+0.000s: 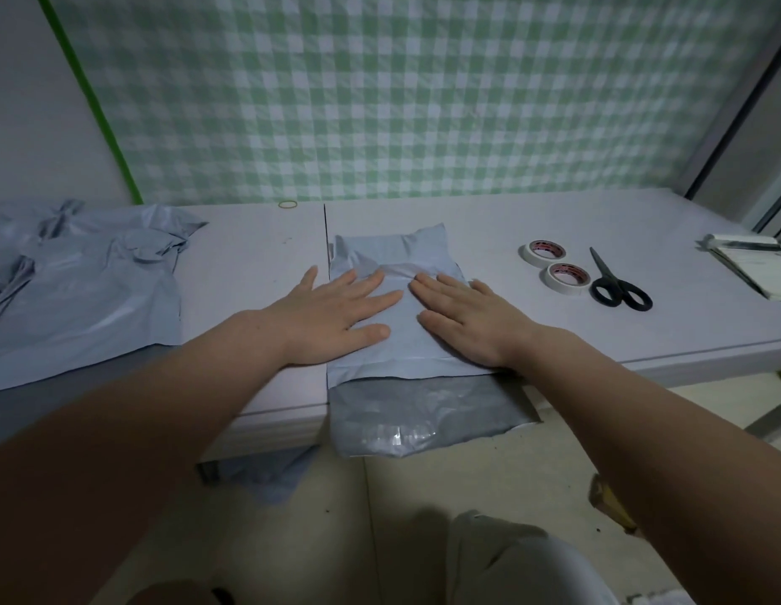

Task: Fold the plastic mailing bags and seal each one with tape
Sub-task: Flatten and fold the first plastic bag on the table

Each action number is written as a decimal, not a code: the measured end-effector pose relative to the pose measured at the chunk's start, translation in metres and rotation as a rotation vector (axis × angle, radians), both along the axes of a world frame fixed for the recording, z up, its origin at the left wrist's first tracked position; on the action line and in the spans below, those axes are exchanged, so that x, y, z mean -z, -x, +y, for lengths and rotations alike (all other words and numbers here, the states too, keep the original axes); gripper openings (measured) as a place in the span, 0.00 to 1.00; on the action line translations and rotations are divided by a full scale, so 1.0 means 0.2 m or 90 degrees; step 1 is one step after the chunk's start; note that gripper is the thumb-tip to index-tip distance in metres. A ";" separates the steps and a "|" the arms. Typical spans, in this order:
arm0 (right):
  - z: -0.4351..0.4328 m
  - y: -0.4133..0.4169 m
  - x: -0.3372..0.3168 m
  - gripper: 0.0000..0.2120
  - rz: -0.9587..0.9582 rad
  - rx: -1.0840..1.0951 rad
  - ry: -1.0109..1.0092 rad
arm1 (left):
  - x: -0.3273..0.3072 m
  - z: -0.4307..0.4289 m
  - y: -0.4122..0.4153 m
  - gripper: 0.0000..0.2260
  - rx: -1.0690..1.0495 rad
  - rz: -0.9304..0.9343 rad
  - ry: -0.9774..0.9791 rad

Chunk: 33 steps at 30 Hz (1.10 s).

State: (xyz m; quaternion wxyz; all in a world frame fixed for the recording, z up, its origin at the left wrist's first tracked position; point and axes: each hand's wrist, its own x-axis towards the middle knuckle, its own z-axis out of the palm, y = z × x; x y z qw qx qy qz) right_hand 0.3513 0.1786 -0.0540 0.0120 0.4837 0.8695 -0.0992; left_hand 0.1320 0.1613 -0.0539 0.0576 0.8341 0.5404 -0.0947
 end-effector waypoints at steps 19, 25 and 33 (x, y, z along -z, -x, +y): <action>-0.28 -0.21 0.03 0.25 0.078 -0.027 -0.072 | 0.09 -0.32 0.11 0.26 0.066 -0.283 -0.058; -0.37 -0.27 0.06 0.45 0.043 -0.084 -0.130 | 0.05 -0.46 0.11 0.40 0.099 -0.082 -0.035; -0.36 -0.34 0.15 0.56 -0.078 -0.139 -0.236 | 0.07 -0.49 0.11 0.41 0.132 0.032 -0.126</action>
